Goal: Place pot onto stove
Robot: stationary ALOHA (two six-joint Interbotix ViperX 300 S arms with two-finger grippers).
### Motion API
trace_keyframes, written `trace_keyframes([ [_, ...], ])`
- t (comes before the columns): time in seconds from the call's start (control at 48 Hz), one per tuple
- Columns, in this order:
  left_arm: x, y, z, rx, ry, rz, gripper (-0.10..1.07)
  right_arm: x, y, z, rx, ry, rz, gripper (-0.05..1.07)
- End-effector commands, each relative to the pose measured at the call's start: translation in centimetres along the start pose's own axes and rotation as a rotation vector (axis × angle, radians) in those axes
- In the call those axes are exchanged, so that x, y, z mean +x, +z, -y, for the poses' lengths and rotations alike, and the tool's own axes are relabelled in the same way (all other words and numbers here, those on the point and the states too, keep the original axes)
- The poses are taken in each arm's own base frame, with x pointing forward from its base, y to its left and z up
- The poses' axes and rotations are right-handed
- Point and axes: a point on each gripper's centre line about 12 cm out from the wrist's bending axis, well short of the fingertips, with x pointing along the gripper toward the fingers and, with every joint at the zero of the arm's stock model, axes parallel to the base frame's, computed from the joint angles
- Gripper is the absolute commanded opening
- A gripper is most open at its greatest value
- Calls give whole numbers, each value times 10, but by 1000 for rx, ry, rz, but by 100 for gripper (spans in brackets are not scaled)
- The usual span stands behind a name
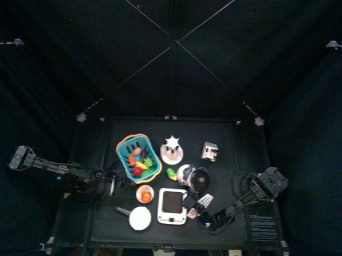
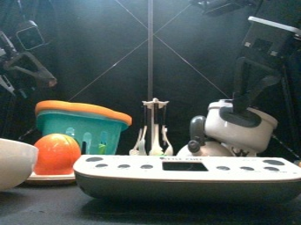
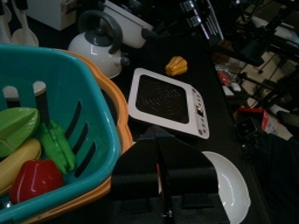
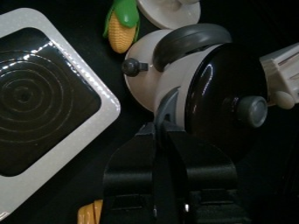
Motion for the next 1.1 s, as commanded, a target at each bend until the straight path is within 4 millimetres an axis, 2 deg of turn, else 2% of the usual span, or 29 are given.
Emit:
trace_keyframes([
  [0.0, 1, 5, 2, -5, -5, 14, 17, -11, 16, 4, 44, 40, 19, 42],
  [0.188, 1, 3, 2, -8, -6, 10, 17, -18, 25, 0, 61, 67, 30, 42],
  [0.458, 0, 1, 1, -12, -3, -4, 17, -36, 41, -17, 84, 133, 18, 42],
  [0.792, 0, 1, 1, -14, -1, -3, 17, -49, 46, -62, 24, 231, -4, 42],
  [1.083, 0, 1, 1, -14, -1, -3, 17, -56, 56, -92, -48, 267, 22, 42],
])
